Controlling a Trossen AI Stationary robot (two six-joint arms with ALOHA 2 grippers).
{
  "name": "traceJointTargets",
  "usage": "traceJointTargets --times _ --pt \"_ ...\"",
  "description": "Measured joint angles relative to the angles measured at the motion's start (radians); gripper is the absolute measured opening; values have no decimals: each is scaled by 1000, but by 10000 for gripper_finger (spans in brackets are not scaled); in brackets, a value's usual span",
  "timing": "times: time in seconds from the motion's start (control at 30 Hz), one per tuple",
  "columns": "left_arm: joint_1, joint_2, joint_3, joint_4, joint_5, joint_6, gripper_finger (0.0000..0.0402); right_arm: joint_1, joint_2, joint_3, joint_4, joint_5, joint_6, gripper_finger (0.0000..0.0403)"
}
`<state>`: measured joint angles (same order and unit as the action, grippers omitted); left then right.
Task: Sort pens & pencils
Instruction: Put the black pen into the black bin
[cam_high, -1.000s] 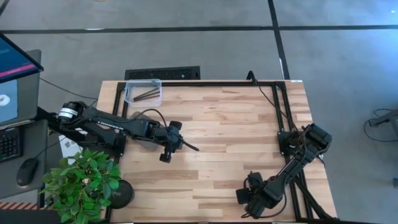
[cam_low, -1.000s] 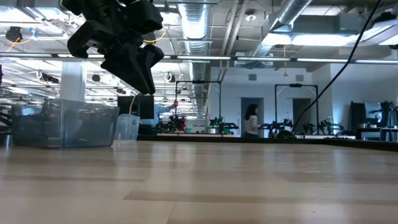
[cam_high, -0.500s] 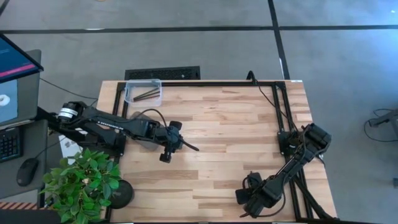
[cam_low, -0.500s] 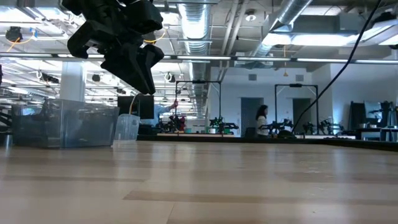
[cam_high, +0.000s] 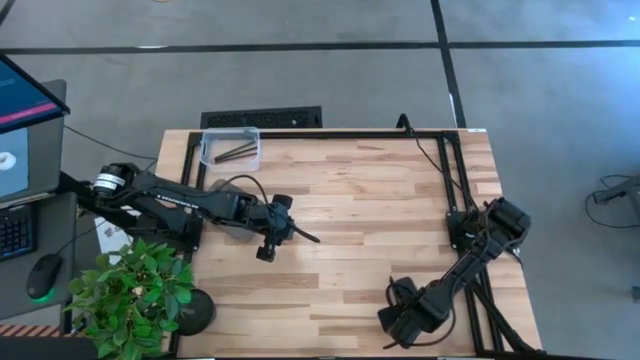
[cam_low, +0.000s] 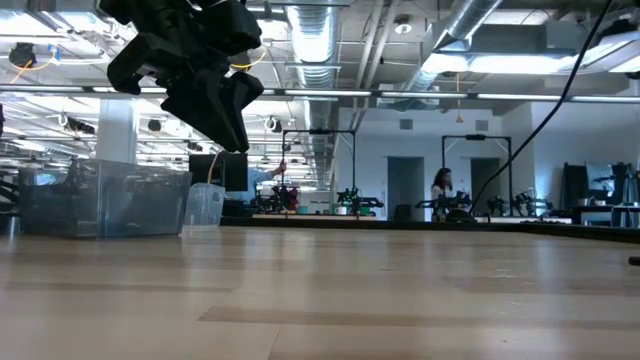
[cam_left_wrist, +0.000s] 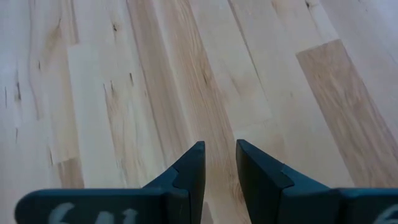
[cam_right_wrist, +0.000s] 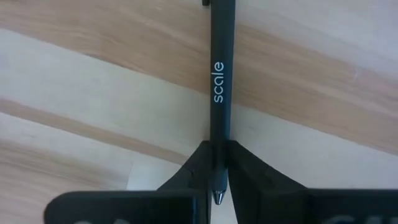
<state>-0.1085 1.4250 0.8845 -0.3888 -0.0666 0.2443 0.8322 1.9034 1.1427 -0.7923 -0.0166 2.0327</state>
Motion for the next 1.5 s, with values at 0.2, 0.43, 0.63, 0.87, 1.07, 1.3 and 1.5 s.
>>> traceJointTargets --times 0.2,0.43,0.63,0.87,1.07,1.3,1.5 --pt "0 0 0 -4 0 0 82 -20 -6 0 -6 -7 -75 56" --pt "0 0 0 -30 0 -78 82 -35 -38 -8 -82 54 -80 56" --pt "0 0 0 -61 0 -110 82 -62 -64 -5 -121 82 -163 56" --pt "0 0 0 -65 0 -3 82 -193 -86 -3 -126 85 -452 56" --pt "-1 0 0 -52 -93 176 82 -348 -137 -2 -65 157 -785 56" --pt "0 0 0 -8 -131 155 82 -509 -282 -2 93 256 -1158 56" --pt "3 0 0 -21 -142 147 82 -596 -417 -2 163 333 -1381 56"
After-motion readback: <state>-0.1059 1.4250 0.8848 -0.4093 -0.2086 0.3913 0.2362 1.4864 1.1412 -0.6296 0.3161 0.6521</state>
